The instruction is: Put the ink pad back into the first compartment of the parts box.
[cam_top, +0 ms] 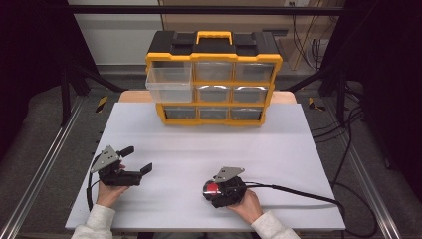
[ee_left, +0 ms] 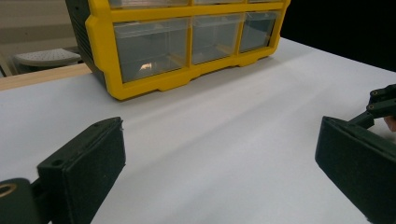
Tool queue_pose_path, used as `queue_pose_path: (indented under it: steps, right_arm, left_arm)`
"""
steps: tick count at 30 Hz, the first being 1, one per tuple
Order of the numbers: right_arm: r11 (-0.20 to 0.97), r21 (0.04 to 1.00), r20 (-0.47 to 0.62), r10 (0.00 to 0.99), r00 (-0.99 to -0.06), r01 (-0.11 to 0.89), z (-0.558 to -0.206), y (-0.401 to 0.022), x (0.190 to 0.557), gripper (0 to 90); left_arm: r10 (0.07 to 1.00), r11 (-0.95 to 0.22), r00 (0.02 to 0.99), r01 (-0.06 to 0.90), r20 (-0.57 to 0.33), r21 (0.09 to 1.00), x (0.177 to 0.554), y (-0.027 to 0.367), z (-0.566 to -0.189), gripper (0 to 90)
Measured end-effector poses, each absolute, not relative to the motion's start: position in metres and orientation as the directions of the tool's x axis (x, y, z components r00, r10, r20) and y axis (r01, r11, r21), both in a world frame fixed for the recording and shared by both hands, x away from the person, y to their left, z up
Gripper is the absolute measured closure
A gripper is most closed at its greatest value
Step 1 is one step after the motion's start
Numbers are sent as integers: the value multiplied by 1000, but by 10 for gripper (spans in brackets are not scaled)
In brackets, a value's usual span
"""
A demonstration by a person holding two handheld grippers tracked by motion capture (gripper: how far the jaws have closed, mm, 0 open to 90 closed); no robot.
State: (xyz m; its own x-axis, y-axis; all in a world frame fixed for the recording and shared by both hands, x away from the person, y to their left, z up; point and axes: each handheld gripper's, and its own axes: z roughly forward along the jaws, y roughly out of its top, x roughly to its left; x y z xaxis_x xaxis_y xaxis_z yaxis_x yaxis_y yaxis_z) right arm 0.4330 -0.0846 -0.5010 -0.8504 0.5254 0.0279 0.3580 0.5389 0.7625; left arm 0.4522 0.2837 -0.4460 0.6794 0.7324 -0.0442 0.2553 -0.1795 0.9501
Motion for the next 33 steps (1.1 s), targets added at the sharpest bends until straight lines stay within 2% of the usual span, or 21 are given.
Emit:
queue_pose_path:
  steps: [33]
  right_arm:
    - [475, 820, 8, 548, -836, 320, -466, -100, 430, 302]
  left_arm:
    - [733, -182, 679, 257, -43, 949, 452, 283, -446, 14]
